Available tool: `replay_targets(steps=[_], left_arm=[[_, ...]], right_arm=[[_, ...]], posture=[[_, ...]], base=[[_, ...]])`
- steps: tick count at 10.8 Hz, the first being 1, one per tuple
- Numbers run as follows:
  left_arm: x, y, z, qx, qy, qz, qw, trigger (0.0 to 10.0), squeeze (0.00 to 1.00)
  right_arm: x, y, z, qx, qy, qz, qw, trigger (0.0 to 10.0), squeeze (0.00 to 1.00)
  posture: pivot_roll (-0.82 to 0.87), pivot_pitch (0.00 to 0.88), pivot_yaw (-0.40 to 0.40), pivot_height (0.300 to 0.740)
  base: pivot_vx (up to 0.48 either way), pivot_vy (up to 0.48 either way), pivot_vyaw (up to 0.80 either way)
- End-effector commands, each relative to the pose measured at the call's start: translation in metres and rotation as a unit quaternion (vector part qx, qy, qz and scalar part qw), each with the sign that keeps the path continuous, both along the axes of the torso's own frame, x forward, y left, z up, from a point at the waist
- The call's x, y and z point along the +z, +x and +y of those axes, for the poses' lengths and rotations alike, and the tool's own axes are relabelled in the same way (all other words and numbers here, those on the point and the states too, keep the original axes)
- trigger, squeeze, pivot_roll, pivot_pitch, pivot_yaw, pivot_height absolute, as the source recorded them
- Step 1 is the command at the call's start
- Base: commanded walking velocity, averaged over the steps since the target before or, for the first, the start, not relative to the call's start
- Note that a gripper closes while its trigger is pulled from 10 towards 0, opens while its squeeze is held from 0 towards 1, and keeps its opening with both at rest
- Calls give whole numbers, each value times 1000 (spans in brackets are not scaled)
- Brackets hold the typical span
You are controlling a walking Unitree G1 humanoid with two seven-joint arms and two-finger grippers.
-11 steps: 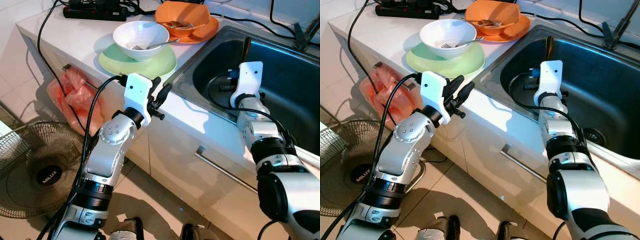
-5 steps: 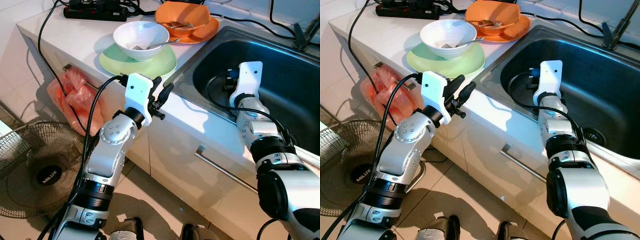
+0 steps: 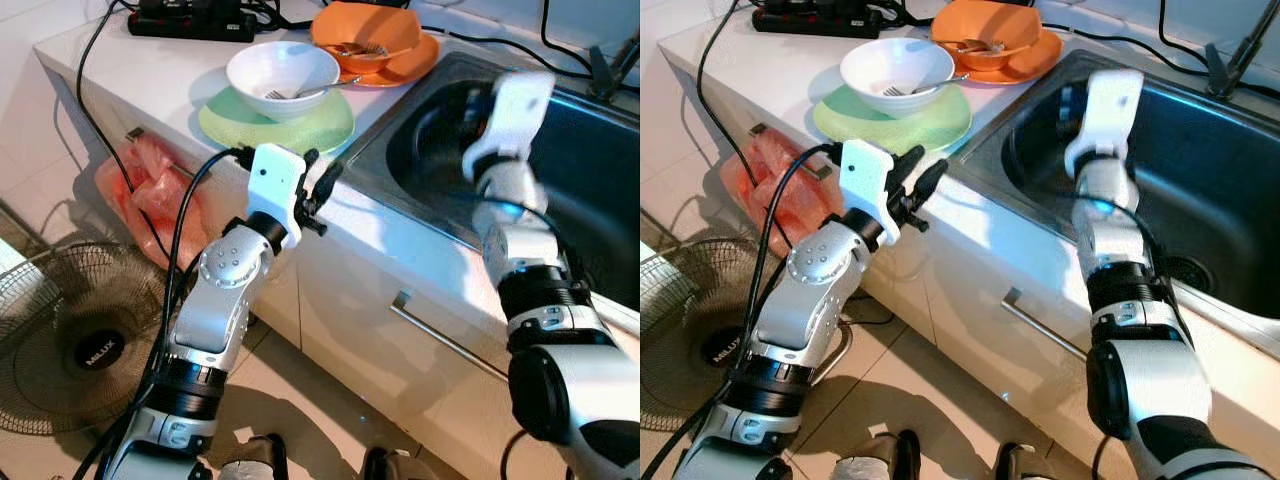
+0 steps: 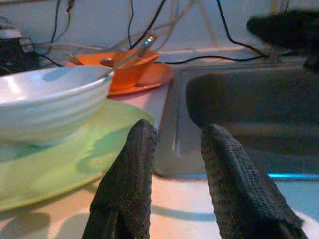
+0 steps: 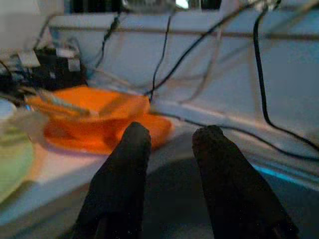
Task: Kitchen organization
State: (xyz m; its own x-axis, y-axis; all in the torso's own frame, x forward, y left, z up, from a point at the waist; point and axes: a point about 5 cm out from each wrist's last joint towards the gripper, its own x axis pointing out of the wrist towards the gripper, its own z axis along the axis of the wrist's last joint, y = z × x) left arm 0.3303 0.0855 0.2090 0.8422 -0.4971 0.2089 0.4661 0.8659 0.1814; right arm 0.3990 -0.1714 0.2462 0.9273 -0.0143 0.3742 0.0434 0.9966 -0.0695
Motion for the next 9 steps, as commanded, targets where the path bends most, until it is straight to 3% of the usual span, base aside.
replay_targets(steps=[1,4,6,9], left_arm=[[7,2,-1,11,23,-25,999,10000,0],[24,7,3,55,54,-81,994,10000,0],[45,13,9,88,89,-136,983,10000,0],[49,30,8,104,154,-154,970,10000,0]], right_arm=[[-2,-5,-1,2,-5,-16,1000,10000,0],[-18,-16,9,21,-36,-18,999,10000,0],[-33,-22,14,25,-26,2,999,10000,0],[-36,-26,23,37,-21,3,999,10000,0]], posture=[[52,161,1,740],[52,161,1,740],[59,163,3,740],[49,161,9,740]], base=[[0,0,0],[0,0,0],[0,0,0],[0,0,0]])
